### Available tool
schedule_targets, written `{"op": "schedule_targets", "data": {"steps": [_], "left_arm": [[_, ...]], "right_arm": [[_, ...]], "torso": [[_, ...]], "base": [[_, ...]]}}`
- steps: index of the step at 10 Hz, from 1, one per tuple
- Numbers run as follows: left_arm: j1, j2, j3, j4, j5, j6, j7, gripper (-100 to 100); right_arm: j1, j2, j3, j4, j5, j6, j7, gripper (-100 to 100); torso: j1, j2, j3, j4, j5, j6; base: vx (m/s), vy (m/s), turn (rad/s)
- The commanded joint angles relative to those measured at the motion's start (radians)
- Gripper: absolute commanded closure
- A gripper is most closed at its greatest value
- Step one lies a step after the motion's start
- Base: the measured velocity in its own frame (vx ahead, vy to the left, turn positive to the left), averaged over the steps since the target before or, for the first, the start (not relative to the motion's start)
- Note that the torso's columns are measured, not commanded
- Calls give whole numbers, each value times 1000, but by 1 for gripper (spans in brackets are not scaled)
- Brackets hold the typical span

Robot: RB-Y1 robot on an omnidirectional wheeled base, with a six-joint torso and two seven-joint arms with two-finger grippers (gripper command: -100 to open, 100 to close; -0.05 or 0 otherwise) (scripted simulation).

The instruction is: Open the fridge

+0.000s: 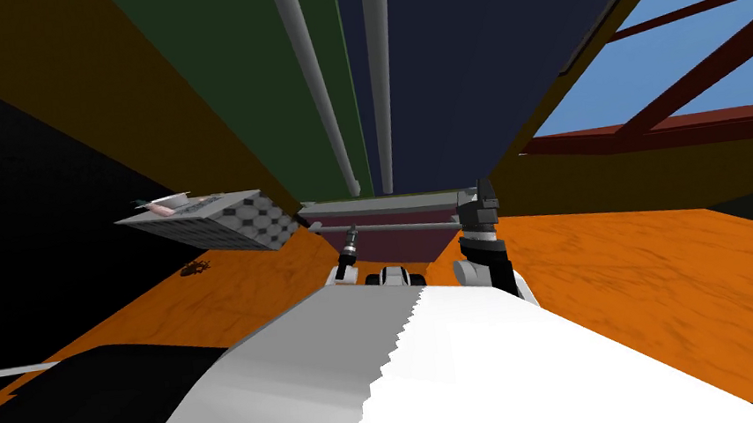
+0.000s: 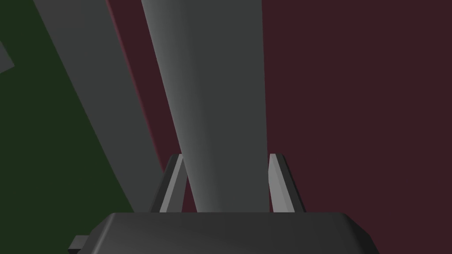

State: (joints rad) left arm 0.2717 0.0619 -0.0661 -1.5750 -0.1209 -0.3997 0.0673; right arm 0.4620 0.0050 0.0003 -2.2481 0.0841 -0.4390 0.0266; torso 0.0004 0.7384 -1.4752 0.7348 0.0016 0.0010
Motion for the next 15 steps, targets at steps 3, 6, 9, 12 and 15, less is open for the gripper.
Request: {"op": "schedule_targets", "data": {"steps": [3,6,9,12,15], "left_arm": [[25,6,-14,-16,-3,11,6,100],[41,11,-21,-27,-5,14,9,100],[51,12,-28,-35,-7,8,11,100],[54,14,-31,-45,-7,0,14,100],[83,22,-42,-59,-10,1,18,100]], "right_arm": [[0,0,0,0,0,0,0,0],[0,0,0,0,0,0,0,0],[0,0,0,0,0,0,0,0],[0,0,0,0,0,0,0,0],[0,0,0,0,0,0,0,0]], "torso": [[1,-5,-4,1,-1,-2],[2,-3,-2,0,0,-2],[1,-5,-4,0,-1,-1],[1,-1,0,-1,1,-1],[2,-2,-1,0,0,-1]], "base": [[-139,12,9],[-177,7,18],[-129,10,14],[-185,-2,18],[-189,15,19]]}}
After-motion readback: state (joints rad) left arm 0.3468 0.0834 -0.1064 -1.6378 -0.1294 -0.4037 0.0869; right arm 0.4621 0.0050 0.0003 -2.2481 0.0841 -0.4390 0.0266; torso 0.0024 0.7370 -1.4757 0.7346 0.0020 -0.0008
